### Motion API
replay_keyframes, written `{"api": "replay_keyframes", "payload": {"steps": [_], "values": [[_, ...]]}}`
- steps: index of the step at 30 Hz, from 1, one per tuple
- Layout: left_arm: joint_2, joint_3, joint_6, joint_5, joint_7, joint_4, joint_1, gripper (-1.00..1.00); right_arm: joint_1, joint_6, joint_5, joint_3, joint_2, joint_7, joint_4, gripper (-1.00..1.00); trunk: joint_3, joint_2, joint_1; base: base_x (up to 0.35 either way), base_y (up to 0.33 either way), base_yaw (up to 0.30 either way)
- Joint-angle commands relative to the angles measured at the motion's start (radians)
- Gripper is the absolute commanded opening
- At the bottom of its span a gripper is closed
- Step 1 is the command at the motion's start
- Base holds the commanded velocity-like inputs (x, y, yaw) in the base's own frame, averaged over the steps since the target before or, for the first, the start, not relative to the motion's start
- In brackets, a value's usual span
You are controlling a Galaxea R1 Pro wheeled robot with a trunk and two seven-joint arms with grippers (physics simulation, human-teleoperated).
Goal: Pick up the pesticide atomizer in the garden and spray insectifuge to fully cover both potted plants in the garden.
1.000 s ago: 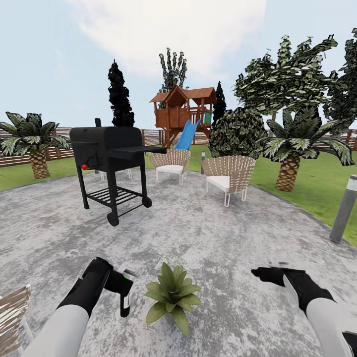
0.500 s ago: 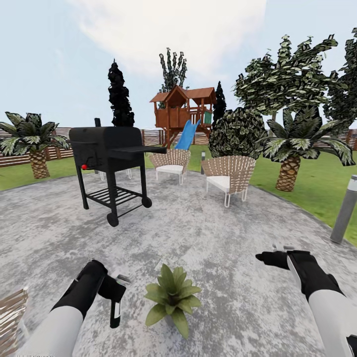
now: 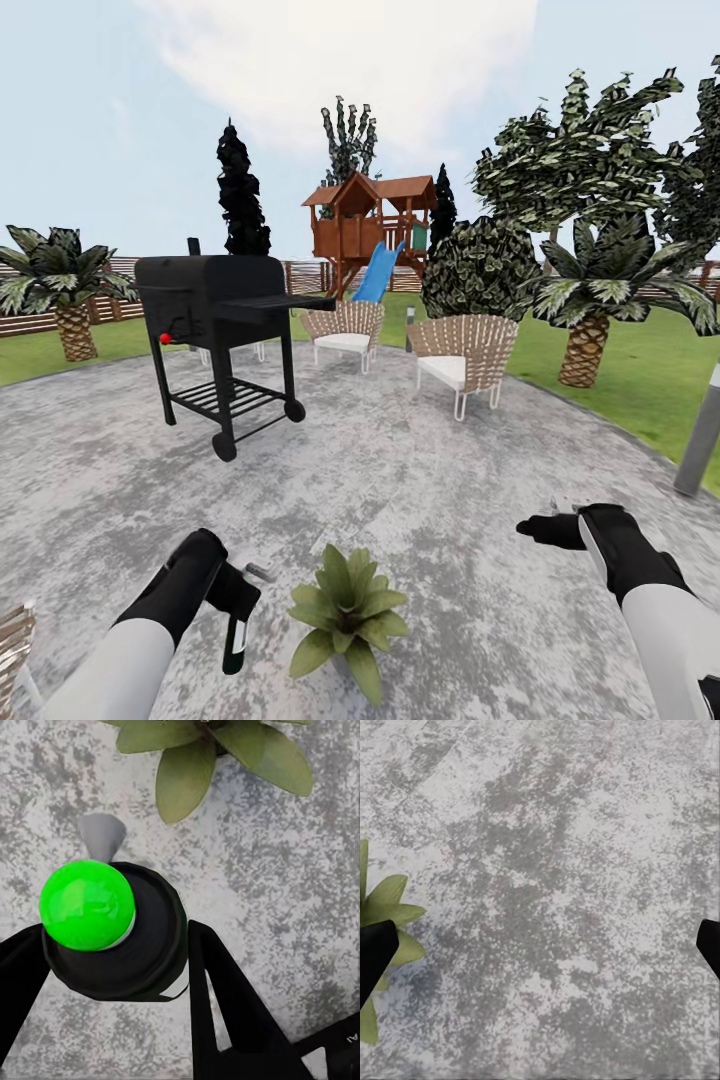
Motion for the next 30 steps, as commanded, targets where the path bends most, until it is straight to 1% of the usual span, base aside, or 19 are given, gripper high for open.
{"api": "replay_keyframes", "payload": {"steps": [1, 2, 5, 13, 20, 26, 30], "values": [[-0.001, -0.013, 0.003, -0.009, -0.009, -0.001, 0.000, -1.00, -0.001, 0.015, 0.010, -0.004, 0.001, 0.009, -0.001, 1.00, -0.001, -0.001, 0.000, 0.188, 0.000, 0.000], [-0.002, -0.026, 0.003, -0.009, -0.010, 0.000, -0.001, -1.00, -0.001, 0.025, 0.010, -0.004, 0.001, 0.009, -0.001, 1.00, -0.001, -0.001, 0.000, 0.195, 0.000, 0.000], [-0.002, -0.036, 0.003, -0.009, -0.013, 0.004, 0.000, -1.00, -0.001, 0.033, 0.010, -0.004, 0.001, 0.009, -0.001, 1.00, -0.001, -0.001, 0.000, 0.092, 0.000, 0.000], [0.002, -0.039, 0.003, -0.009, -0.014, 0.009, 0.000, -1.00, -0.001, 0.036, 0.010, -0.004, 0.002, 0.009, -0.001, 1.00, -0.001, -0.001, 0.000, 0.010, 0.000, 0.000], [0.002, -0.039, 0.003, -0.009, -0.014, 0.035, 0.000, -1.00, -0.001, 0.036, 0.011, -0.003, 0.002, 0.009, -0.001, 1.00, -0.001, -0.001, 0.000, 0.013, 0.002, 0.000], [0.002, -0.039, 0.003, -0.009, -0.014, 0.037, 0.000, -1.00, -0.001, 0.036, 0.010, -0.004, 0.002, 0.009, -0.001, 1.00, -0.001, -0.001, 0.000, 0.240, 0.120, -0.016], [0.002, -0.039, 0.003, -0.009, -0.014, 0.037, 0.000, -1.00, -0.001, 0.036, 0.010, -0.004, 0.002, 0.009, -0.001, 1.00, -0.001, -0.001, 0.000, 0.303, 0.189, -0.203]]}}
